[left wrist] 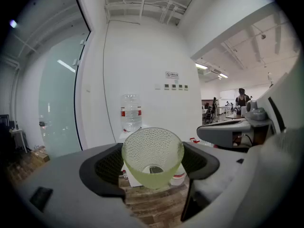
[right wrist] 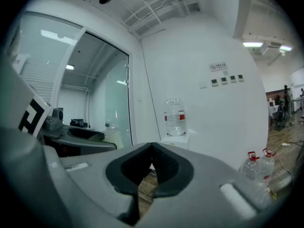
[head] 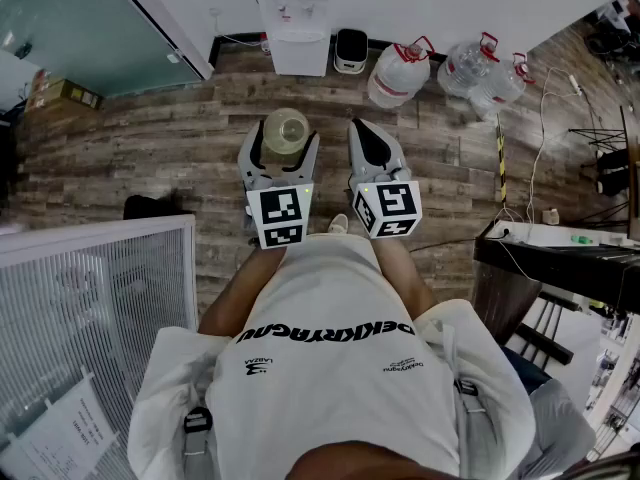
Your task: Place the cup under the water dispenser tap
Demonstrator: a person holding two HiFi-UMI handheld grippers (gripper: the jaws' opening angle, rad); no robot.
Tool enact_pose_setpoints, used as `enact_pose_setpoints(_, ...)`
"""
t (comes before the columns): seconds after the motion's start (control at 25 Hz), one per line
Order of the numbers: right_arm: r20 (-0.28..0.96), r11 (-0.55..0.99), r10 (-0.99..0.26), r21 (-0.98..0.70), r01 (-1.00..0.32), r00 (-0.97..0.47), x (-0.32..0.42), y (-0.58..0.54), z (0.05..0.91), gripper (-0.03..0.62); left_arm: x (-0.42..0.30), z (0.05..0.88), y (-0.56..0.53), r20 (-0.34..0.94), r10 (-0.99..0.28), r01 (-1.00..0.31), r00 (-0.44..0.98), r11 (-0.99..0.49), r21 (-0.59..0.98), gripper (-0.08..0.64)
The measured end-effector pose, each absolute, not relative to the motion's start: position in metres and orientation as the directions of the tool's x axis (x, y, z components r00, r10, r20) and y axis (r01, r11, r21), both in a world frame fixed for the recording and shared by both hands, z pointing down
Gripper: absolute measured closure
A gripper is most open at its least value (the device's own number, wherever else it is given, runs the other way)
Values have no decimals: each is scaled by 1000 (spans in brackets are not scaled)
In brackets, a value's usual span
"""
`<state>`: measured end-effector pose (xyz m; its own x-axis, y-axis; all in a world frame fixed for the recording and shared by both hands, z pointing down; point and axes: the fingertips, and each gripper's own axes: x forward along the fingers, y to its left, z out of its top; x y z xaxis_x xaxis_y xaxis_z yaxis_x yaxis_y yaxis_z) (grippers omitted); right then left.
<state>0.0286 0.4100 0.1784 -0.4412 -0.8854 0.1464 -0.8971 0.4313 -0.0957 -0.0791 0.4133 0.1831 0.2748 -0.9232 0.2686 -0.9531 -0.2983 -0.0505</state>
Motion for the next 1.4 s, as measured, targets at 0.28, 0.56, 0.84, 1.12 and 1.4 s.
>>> enact_pose_setpoints(0.28,133,445,-878,-132,-886,-460,55,390,184,597,-54,190,393,257,-926,-956,276,-292,-27,192)
enact_pose_setpoints(0.56,128,463,-867,-153,-873,-482,82,370,191,598,-27,196,375,257,-932,-961,257,-275,-37,192)
enact_pose_setpoints(0.84,113,483,-858,-157,-861,-502,97,351,197,595,-10,201,354,262,-936,-965,234,-256,-53,192)
enact_pose_setpoints(1.12,152,456,-863,-181,-872,-483,100,300,216,595,-14,215,309,277,-933,-969,229,-246,-27,192)
enact_pose_setpoints(1.4,189,428,-872,-156,-890,-452,86,223,224,594,-32,226,229,285,-926,-966,249,-260,-3,192)
